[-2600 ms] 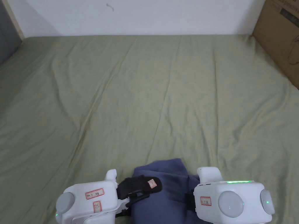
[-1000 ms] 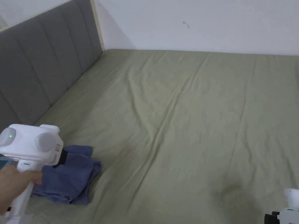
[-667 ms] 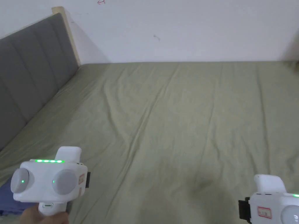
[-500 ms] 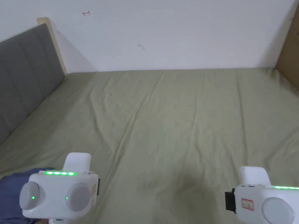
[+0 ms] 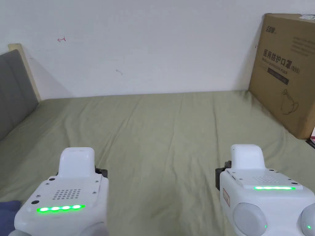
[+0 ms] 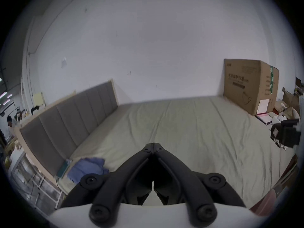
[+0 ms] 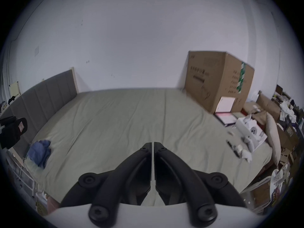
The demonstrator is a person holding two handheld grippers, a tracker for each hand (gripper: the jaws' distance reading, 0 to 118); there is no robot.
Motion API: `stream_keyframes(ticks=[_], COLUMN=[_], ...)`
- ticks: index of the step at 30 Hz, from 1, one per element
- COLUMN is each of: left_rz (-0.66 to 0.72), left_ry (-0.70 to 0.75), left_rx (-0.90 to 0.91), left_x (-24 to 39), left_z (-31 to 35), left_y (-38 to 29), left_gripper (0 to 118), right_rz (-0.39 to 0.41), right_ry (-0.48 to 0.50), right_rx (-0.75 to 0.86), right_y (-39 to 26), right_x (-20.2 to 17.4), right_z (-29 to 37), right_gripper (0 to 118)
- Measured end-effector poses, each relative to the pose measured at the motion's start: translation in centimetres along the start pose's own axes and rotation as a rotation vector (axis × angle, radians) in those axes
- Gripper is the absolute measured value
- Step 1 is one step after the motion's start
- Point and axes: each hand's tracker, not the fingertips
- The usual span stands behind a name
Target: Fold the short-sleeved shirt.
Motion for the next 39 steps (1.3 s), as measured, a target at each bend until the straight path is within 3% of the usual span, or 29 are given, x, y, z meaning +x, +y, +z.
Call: stream_keyframes(ticks=[12,18,20,21,22,23,24,25,39], left_rz=[0.053,0.021,0.018,0.022,0.036,0.046,0.060,0.072,0.092], left_ry=[-0.027,-0.032,-0.031,-0.035,-0.039,-0.050,-0.057,-0.063,-0.128], left_rx=[0.127,0.148,0.148,0.144,0.139,0.127,0.132,0.152,0.126], left_x=[0.6,0.8,0.7,0.6,0.5,0.3,0.2,0.1,-0.2], left_z=[1.8,2.1,2.1,2.1,2.0,1.9,1.9,2.3,2.2], left_y=[0.4,0.4,0.4,0.4,0.4,0.5,0.4,0.3,1.2], left_gripper=[0,0,21,43,79,102,112,113,113], right_rz=[-0.002,0.004,0.012,0.013,0.010,0.004,-0.004,-0.006,0.038], right_ry=[-0.049,-0.014,-0.008,-0.004,0.005,0.010,0.015,0.016,-0.001], right_rx=[0.235,0.276,0.274,0.275,0.268,0.263,0.263,0.266,0.278], right_y=[0.1,0.3,0.2,0.2,0.2,0.2,0.1,0.1,0.4], right_x=[-0.2,-0.5,-0.7,-0.7,-0.7,-0.7,-0.6,-0.5,-0.5], right_z=[2.7,2.8,2.8,2.7,2.7,2.6,2.5,2.5,2.2], right_gripper=[3,7,30,47,75,93,104,110,112])
